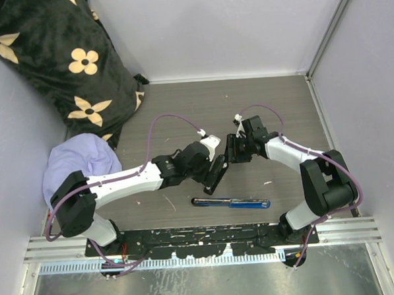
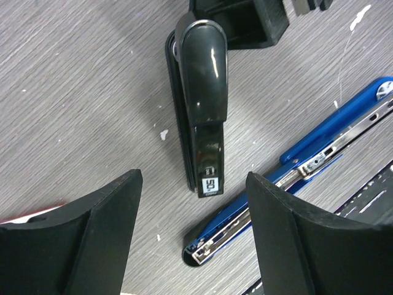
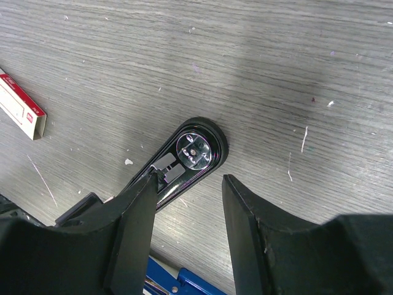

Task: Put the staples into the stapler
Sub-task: Close the stapler at the center of the board, then move the stapler to the center of the board.

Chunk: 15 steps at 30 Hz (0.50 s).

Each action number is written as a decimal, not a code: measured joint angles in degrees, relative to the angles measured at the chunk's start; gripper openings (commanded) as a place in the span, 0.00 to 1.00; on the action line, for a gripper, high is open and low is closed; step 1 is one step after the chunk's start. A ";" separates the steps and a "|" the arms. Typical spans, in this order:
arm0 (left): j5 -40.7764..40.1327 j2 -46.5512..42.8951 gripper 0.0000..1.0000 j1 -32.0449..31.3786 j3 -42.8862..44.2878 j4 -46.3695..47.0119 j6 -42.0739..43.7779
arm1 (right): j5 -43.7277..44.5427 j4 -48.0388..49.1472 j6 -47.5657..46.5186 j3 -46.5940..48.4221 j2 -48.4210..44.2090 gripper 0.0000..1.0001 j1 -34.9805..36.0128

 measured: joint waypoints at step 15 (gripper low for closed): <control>-0.81 5.92 0.55 0.00 -5.33 15.50 -3.85 | -0.48 1.77 1.27 -1.16 -0.42 0.51 -0.02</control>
